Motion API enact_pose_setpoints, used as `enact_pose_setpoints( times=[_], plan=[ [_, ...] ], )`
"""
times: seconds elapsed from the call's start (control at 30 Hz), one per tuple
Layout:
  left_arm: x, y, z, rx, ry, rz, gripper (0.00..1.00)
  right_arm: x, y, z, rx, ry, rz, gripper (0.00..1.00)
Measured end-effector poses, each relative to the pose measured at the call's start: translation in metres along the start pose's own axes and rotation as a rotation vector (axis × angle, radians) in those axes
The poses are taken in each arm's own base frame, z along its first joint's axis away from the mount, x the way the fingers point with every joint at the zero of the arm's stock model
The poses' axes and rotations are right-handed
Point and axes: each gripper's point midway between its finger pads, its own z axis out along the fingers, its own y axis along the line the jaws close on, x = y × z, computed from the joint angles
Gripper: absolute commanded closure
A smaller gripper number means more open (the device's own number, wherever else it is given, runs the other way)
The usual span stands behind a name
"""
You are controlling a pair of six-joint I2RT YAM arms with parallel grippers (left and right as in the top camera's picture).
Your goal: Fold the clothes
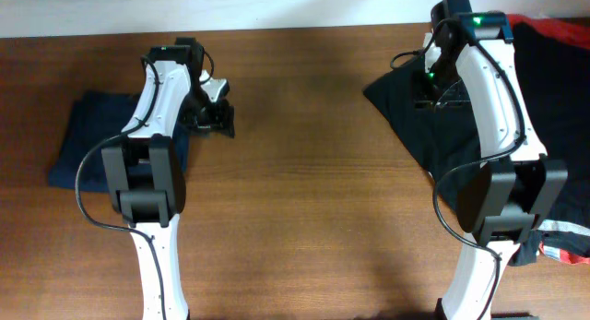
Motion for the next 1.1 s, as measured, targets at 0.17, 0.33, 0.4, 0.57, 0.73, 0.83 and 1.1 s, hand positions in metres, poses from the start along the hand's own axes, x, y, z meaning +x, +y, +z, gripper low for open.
enact_pose_setpoints(
  times=[0.17,0.33,0.4,0.57,0.73,0.83,1.1],
  plan=[
    [0.012,0.055,0.005,-0.177,0.033,-0.09,0.43,0.001,0.0,0.0,0.0,0.004,0.0,0.59],
    [0.023,0.143,-0.014,-0.302,-0.009,-0.247,0.43,0.002,0.0,0.0,0.001,0.007,0.0,0.59],
    [0.029,0.181,-0.023,-0.358,-0.04,-0.313,0.43,0.002,0.0,0.0,0.001,0.007,0.0,0.59],
    [0.042,0.249,-0.04,-0.432,-0.115,-0.439,0.21,0.004,0.0,0.0,0.001,0.015,-0.001,0.59],
    [0.045,0.258,-0.043,-0.438,-0.118,-0.43,0.07,0.007,0.0,0.0,-0.001,0.027,0.0,0.41],
    [0.027,0.23,-0.035,-0.362,-0.135,-0.33,0.07,0.007,0.004,0.0,-0.023,0.03,0.003,0.21],
    [-0.007,0.086,-0.001,-0.19,-0.061,0.003,0.06,0.016,0.019,-0.002,-0.113,0.066,0.007,0.01]
  ],
)
